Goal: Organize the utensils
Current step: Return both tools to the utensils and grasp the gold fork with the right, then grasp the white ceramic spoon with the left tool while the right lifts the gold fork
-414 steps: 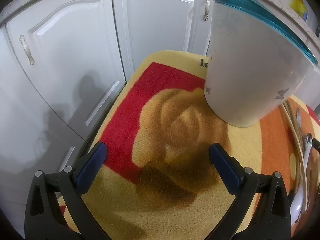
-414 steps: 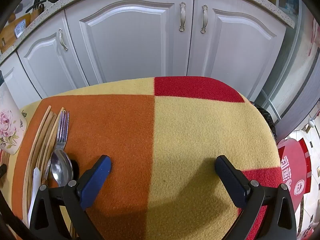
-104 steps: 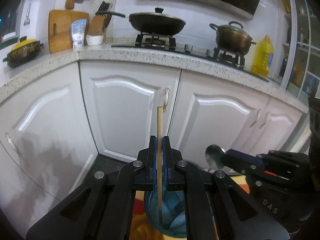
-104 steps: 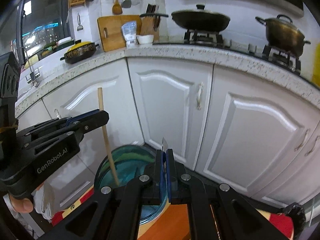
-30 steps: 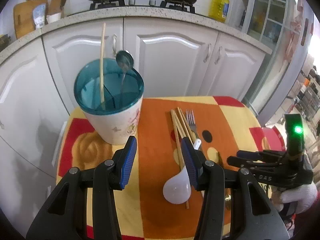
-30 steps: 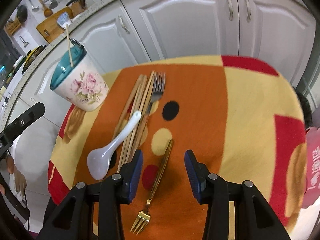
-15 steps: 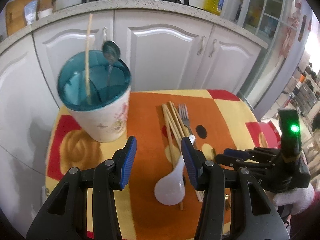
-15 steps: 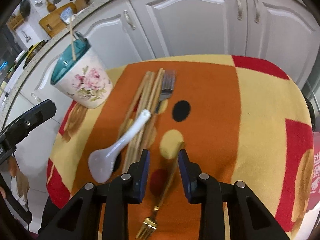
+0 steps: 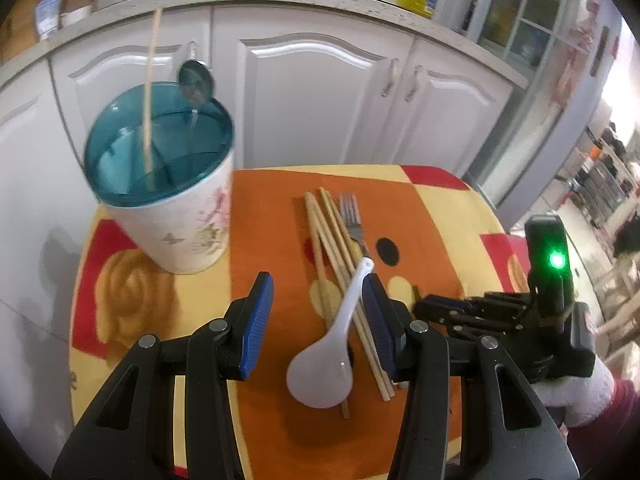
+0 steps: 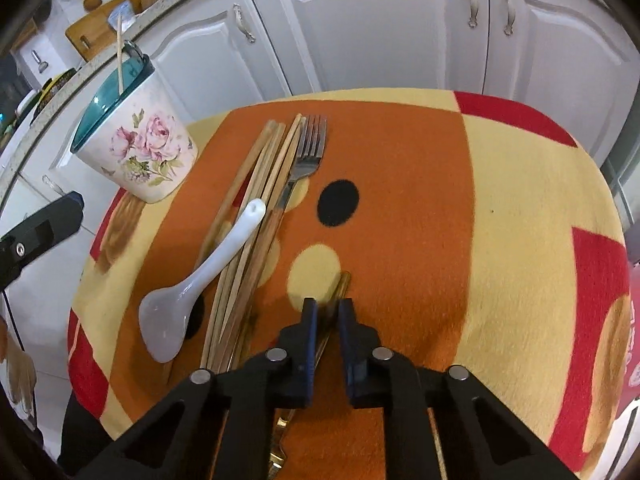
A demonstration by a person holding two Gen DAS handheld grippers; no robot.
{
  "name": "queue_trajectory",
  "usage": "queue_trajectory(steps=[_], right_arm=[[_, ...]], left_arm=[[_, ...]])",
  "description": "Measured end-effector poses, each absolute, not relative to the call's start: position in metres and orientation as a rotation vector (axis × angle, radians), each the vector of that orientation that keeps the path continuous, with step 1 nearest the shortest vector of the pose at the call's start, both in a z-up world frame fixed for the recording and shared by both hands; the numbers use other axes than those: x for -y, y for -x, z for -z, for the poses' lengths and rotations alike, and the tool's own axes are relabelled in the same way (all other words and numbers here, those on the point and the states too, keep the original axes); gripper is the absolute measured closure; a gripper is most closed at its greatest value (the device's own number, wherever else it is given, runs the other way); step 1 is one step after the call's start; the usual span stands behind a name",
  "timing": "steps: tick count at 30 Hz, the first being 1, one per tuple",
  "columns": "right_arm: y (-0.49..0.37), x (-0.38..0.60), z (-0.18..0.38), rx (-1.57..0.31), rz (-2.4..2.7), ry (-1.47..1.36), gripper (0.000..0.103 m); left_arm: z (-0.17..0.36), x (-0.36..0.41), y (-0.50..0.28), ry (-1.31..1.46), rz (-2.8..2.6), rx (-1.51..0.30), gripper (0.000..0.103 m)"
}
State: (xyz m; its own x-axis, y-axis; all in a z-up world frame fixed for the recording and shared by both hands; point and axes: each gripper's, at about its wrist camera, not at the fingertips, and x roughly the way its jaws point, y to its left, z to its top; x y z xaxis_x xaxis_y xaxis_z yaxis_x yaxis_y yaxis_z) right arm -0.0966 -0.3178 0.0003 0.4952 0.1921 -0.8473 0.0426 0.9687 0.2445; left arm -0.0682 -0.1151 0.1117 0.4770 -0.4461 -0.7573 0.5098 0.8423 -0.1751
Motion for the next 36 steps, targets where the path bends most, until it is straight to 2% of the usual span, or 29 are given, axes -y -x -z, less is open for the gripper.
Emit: queue_trajectory(steps=[13, 17, 21, 25, 27, 32, 36], right_arm=[[0.107, 0.336, -0.001, -1.067, -0.1, -0.292, 0.093], [0.107, 0.338, 0.0, -1.067, -0.107, -0.304, 0.093], [0.105, 0.341, 0.001, -1.075, -0.114, -0.326, 0.093], [0.104, 0.341, 0.0, -1.082, -0.119, -0.317, 0.093], [0.102, 0.34, 0.0, -1.086, -0.12, -0.314, 0.093], [0.098, 0.34, 0.0, -1.079, -0.125, -0.329, 0.093], [0.097, 0.34, -0.001, -1.066, -0.136, -0.314, 0.093]], left_arm=[[-0.075, 0.173, 0.039, -0.219, 0.887, -1.093, 0.058], [-0.063, 0.19, 0.031, -0.334, 0.849, -1.08, 0.059], [-0.057, 0.2, 0.022, -0.354, 0.819, -1.078, 0.072], [-0.049, 0.209, 0.024, -0.44, 0.798, -1.069, 0.081], [-0.045, 0.211, 0.024, -0.453, 0.791, -1.077, 0.091], [-0.043, 0.208, 0.024, -0.432, 0.781, -1.078, 0.091], [-0.058, 0.187, 0.021, -0.314, 0.76, -1.066, 0.091]])
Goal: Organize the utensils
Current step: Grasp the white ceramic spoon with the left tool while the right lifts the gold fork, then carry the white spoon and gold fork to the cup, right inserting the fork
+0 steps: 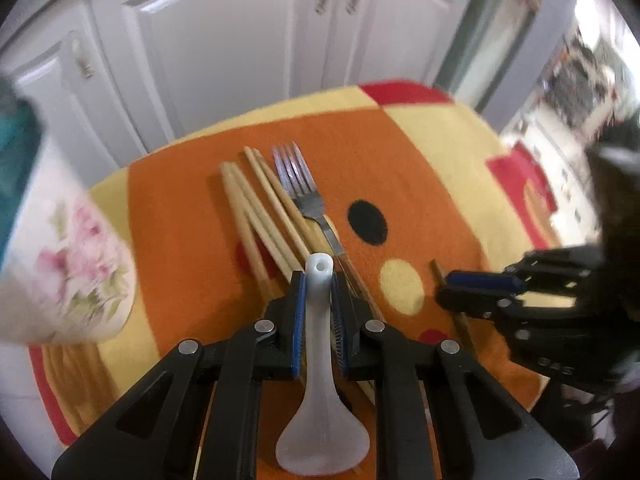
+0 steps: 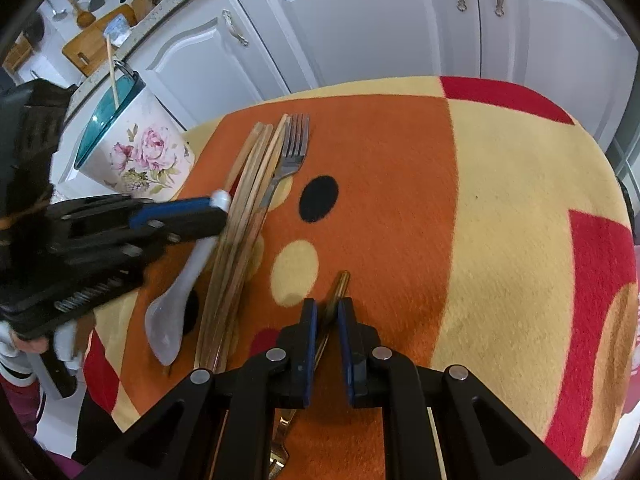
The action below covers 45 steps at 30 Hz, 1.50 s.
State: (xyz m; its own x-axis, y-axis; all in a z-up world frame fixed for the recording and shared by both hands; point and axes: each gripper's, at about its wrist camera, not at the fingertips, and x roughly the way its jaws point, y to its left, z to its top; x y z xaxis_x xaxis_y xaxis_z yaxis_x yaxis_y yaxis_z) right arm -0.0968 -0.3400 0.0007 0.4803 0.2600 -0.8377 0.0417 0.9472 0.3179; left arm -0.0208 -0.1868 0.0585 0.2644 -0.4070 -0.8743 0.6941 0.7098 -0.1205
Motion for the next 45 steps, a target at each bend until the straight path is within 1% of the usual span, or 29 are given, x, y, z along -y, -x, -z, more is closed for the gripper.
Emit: queue_trajectory(steps=[4, 11, 17, 26, 30, 34, 36, 38, 45], right_arm=[[0.1, 0.338, -0.012, -1.04, -0.16, -0.336, 0.095], [0.11, 0.326, -0.021, -1.034, -0.183, -0.275, 0.095], [0.114, 0.321, -0.031, -1.009, -0.229, -0.293, 0.097], [0.1, 0.317, -0.003, -1.118, -0.166, -0.228, 0.097], [0.095, 0.316, -0.002, -1.12, -0.175, -0.222, 0.092], [0.095, 0.311, -0.002, -1.099, -0.175, -0.198, 0.092], [0.097, 0.312, -0.003, -1.09, -0.166, -0.211, 0.096], [0.102, 0.315, -0.006, -1.074, -0.168, -0.232, 0.096], [0.129, 0.324, -0.051, -0.945, -0.199, -0.286, 0.097]], left_arm=[[-0.073, 0.164, 0.025, -0.241, 0.726, -1.04, 0.091], [-0.098, 0.121, 0.038, -0.087, 0.674, -0.99, 0.092], [-0.107, 0.101, 0.048, -0.023, 0.638, -0.975, 0.092], [-0.112, 0.088, 0.053, 0.004, 0.614, -0.968, 0.092], [-0.113, 0.091, 0.054, 0.003, 0.619, -0.965, 0.092], [-0.112, 0.091, 0.054, 0.008, 0.618, -0.967, 0.092], [-0.113, 0.09, 0.054, 0.011, 0.617, -0.967, 0.092], [-0.115, 0.089, 0.055, 0.015, 0.615, -0.965, 0.092], [-0.133, 0.077, 0.062, 0.046, 0.623, -0.936, 0.092]])
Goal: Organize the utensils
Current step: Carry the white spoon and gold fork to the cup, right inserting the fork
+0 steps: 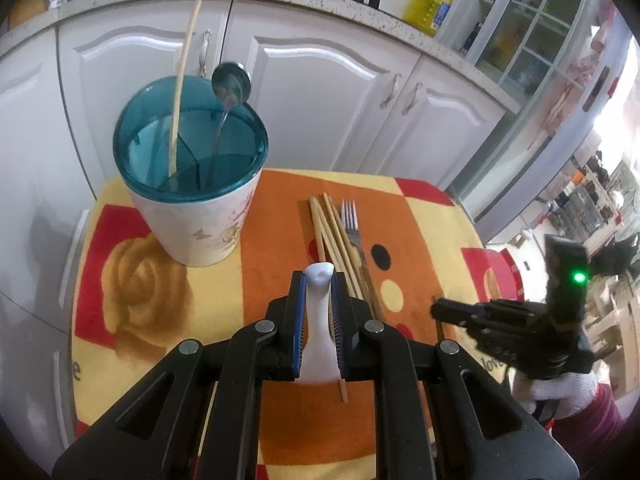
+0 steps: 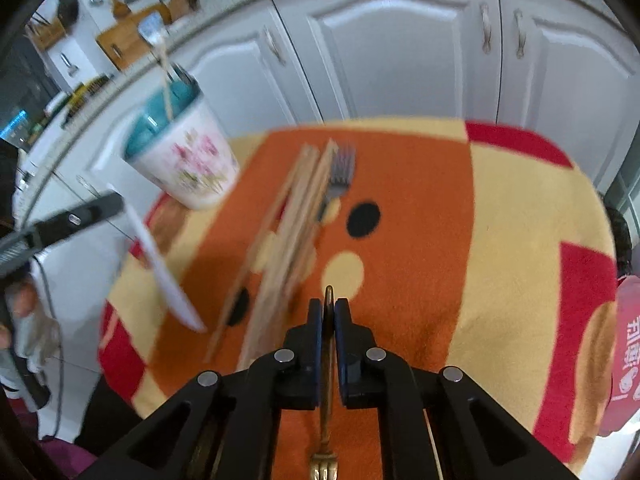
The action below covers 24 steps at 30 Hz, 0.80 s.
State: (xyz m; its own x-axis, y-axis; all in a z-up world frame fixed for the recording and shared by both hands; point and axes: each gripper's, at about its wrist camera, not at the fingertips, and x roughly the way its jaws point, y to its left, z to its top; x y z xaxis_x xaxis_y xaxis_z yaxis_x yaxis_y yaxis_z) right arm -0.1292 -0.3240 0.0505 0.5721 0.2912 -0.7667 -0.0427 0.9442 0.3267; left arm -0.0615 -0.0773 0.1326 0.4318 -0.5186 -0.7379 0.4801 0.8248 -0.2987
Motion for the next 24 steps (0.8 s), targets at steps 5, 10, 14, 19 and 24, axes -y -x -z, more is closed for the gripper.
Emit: queue_trajectory(steps=[5, 10, 14, 19, 24], right_arm=[[0.141, 0.324, -0.067, -0.897, -0.203, -0.291, 0.097], [0.142, 0.322, -0.092, -0.827, -0.224, -0.298, 0.097], [0.138, 0.319, -0.108, -0.794, -0.233, -0.285, 0.097], [0.134, 0.316, -0.128, -0.76, -0.241, -0.254, 0.098], [0.128, 0.312, -0.152, -0.72, -0.26, -0.225, 0.098]], left_arm=[[-0.142, 0.072, 0.067, 0.042, 0.622, -0.917, 0.092], [-0.153, 0.066, 0.069, 0.044, 0.613, -0.895, 0.093], [-0.165, 0.061, 0.071, 0.045, 0.607, -0.868, 0.093], [-0.18, 0.052, 0.073, 0.058, 0.605, -0.839, 0.093], [-0.196, 0.045, 0.074, 0.076, 0.604, -0.816, 0.093]])
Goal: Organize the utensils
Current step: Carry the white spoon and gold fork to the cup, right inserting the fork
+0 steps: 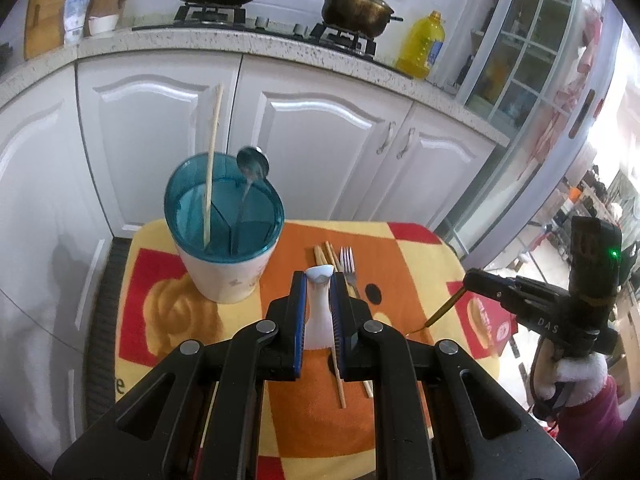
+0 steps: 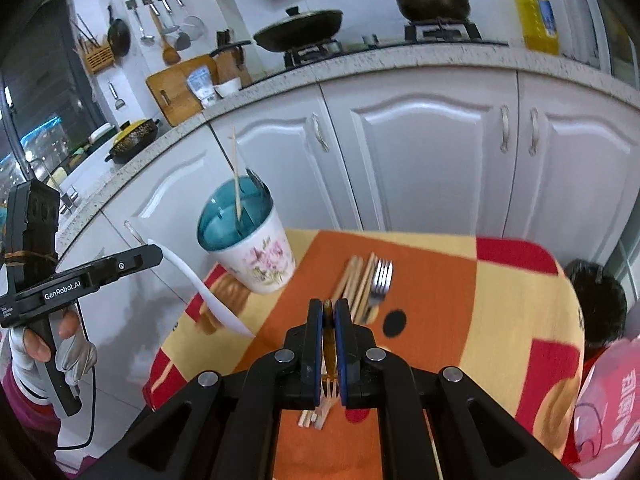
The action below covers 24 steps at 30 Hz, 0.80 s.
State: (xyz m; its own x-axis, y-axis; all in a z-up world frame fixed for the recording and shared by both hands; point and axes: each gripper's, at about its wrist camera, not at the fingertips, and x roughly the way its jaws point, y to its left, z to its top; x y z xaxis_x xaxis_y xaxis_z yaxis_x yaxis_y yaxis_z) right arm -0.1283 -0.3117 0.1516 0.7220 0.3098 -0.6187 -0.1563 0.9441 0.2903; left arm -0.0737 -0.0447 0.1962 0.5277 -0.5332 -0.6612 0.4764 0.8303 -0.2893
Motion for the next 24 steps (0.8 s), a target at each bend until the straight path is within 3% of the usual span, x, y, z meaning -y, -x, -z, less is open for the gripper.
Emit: queue_trajectory(steps=[16, 24], right_arm=[[0.068, 0.257, -0.232, -0.571, -0.378, -0.143, 0.098], [0.02, 0.229, -0.244, -0.566, -0.398, -0.114, 0.098]], left_arm=[[-0.265, -0.003, 0.033, 0.086, 0.468, -0.67, 0.093], [-0.26, -0.006, -0.003, 0.068, 0.404, -0.666, 0.093]])
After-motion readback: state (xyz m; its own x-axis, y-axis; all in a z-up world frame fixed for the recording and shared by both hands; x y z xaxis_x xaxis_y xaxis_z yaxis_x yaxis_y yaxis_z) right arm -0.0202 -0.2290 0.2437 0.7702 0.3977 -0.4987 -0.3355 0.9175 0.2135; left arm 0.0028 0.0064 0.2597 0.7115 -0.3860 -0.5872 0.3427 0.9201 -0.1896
